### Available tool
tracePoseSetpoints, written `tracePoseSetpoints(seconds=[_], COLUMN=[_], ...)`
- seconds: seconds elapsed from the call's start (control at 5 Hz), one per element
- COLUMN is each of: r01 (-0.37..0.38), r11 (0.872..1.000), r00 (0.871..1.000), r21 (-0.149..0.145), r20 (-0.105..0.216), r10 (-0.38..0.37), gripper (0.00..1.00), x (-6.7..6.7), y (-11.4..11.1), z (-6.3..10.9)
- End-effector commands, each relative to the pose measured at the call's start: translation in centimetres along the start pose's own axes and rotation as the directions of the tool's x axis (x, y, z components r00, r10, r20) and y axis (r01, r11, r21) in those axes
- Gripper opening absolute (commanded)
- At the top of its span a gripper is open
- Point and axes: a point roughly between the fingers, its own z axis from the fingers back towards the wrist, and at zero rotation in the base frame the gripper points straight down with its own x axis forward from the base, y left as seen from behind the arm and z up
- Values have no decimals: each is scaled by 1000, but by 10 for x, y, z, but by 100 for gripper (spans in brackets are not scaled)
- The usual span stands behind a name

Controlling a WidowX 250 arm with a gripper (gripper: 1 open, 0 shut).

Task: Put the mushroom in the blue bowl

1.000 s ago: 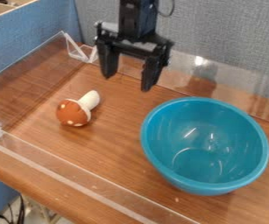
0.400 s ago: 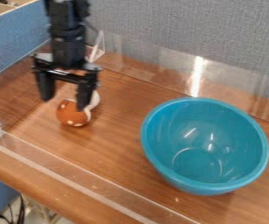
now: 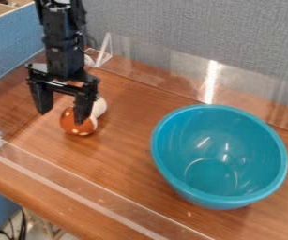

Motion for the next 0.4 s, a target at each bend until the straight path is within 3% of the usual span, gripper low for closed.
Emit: tracePoseSetpoints(seconds=[0.0, 0.2], r01=[8, 6], r11=[1000, 1000], r00=[999, 1000], r21=[8, 9], r20=[31, 28], r10=[-8, -7], gripper=[100, 100], x=[5, 6], y=[-3, -4], z=[4, -1])
